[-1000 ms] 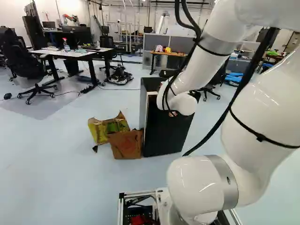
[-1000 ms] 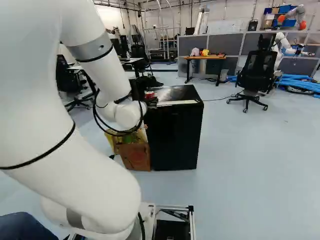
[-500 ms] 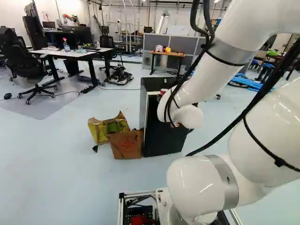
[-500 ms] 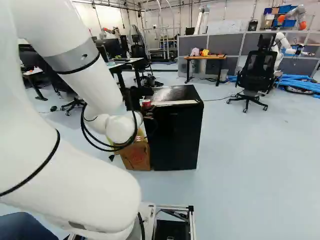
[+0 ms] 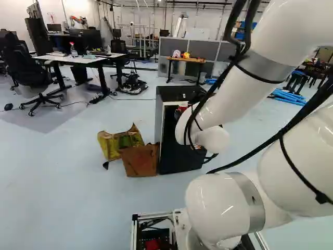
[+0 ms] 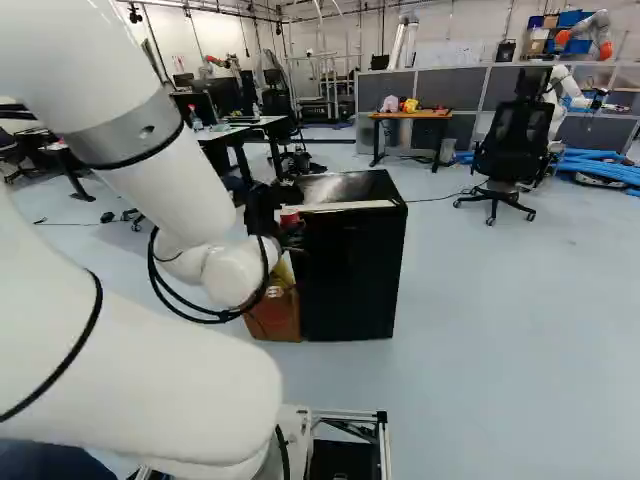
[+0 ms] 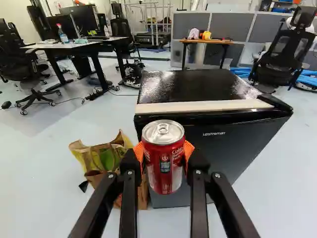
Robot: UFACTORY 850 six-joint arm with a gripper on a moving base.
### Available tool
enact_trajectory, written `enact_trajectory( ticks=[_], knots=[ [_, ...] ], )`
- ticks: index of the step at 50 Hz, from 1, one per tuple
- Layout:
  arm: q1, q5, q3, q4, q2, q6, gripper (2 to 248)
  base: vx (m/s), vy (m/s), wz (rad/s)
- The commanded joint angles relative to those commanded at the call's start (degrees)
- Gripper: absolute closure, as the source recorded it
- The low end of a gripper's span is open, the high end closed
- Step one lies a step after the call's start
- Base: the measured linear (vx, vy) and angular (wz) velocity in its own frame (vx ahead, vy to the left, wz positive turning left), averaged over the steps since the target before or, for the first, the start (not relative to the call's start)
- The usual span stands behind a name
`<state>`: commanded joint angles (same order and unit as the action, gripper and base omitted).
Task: Grab a drink from the fridge
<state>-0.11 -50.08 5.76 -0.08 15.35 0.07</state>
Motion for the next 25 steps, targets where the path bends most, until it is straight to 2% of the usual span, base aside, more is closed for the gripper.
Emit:
enact_trajectory(
  ticks=[25],
  knots=[
    [0.11, 0.08, -0.76, 0.08, 0.65, -0.07, 152, 0.0, 0.0, 0.0]
  ],
)
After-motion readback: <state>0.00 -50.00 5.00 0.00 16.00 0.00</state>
